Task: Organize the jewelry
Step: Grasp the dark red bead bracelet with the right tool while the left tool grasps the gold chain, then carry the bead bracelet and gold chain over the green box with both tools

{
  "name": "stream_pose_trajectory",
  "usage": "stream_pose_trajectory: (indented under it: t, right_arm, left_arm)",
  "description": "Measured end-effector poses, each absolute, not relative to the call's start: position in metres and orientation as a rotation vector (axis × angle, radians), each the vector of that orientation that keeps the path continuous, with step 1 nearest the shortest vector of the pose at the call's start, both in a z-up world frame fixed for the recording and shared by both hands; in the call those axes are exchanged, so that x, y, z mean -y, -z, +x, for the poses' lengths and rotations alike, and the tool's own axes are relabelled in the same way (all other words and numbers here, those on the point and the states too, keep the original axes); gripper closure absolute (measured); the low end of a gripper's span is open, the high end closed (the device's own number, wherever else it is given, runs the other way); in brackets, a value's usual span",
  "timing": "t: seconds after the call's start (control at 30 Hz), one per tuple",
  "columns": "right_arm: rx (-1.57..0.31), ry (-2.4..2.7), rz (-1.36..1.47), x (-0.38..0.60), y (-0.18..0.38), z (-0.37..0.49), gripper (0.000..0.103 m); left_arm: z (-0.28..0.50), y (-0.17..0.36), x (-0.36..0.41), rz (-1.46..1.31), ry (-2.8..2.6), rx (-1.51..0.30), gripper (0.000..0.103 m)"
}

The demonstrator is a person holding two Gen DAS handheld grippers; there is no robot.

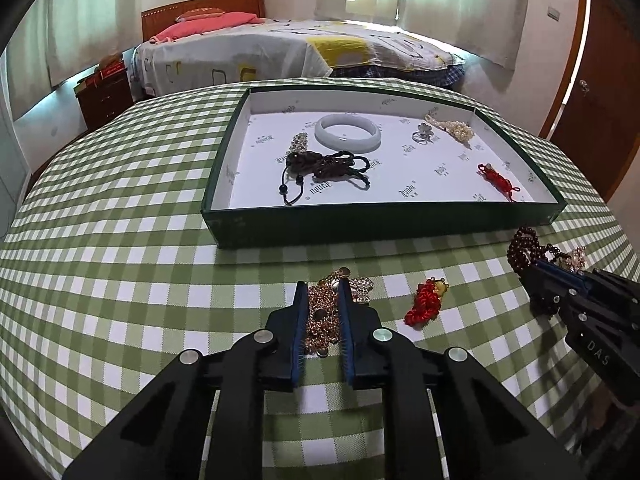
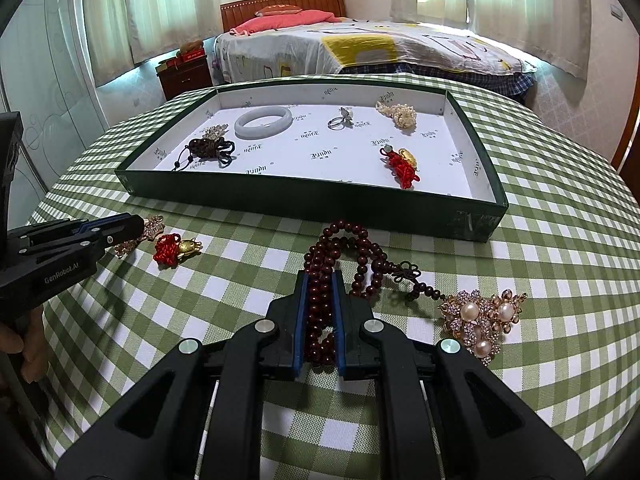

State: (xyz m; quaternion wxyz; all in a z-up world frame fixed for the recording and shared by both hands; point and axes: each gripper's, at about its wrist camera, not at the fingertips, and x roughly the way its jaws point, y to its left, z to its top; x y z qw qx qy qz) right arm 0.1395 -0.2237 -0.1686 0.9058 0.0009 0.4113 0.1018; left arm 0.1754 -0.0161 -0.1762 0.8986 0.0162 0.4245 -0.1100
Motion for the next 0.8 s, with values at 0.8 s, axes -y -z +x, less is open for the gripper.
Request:
stream_pose_trajectory:
  t: [0.8]
  right_arm:
    - [-0.794, -0.215, 0.011, 0.222, 0.153, 0.133, 0.097]
  left_arm:
    - [0.163, 0.142, 0.017, 0.051, 0.213, -0.768, 0.091]
